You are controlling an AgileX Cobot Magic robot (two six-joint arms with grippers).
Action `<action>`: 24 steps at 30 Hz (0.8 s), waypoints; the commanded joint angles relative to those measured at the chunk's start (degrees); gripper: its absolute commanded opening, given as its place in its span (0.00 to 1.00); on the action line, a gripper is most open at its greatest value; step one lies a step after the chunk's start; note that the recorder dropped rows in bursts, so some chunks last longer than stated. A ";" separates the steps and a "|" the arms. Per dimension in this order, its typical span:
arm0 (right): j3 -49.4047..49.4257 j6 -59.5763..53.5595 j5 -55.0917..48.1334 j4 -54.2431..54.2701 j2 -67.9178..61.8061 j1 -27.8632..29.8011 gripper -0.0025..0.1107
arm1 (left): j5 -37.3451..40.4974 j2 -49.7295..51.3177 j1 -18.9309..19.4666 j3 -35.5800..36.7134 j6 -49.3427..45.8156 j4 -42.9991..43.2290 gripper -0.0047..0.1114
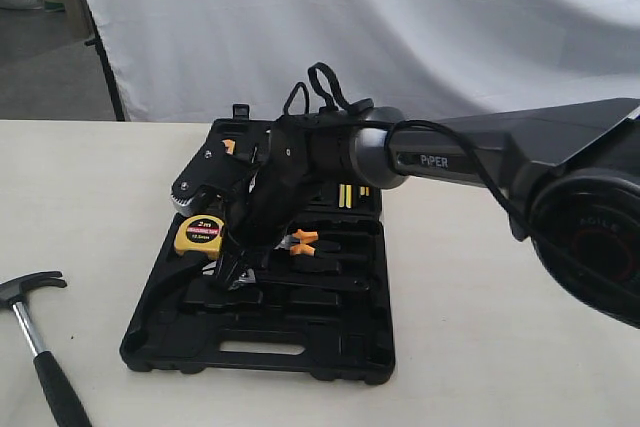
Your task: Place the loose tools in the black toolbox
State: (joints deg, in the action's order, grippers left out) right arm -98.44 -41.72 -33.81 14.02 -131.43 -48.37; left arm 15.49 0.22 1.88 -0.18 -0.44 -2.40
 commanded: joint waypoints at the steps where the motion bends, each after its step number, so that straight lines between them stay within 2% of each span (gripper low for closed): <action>1: 0.49 0.15 -1.13 -0.11 1.06 0.17 0.02 | -0.09 -0.22 -0.48 0.18 0.44 0.29 0.05; 9: 0.49 0.57 -2.77 -0.11 5.85 0.17 0.02 | -0.09 -0.22 -0.48 0.18 0.44 0.29 0.05; 16: 0.60 0.31 -9.09 -0.18 5.74 0.17 0.02 | -0.09 -0.22 -0.48 0.18 0.44 0.29 0.05; 24: 0.60 0.17 -9.80 0.05 5.04 0.17 0.02 | -0.09 -0.22 -0.48 0.18 0.44 0.29 0.05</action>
State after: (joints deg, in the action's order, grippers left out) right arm -97.89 -41.48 -43.25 14.02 -126.41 -48.37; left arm 15.49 0.22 1.88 -0.18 -0.44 -2.40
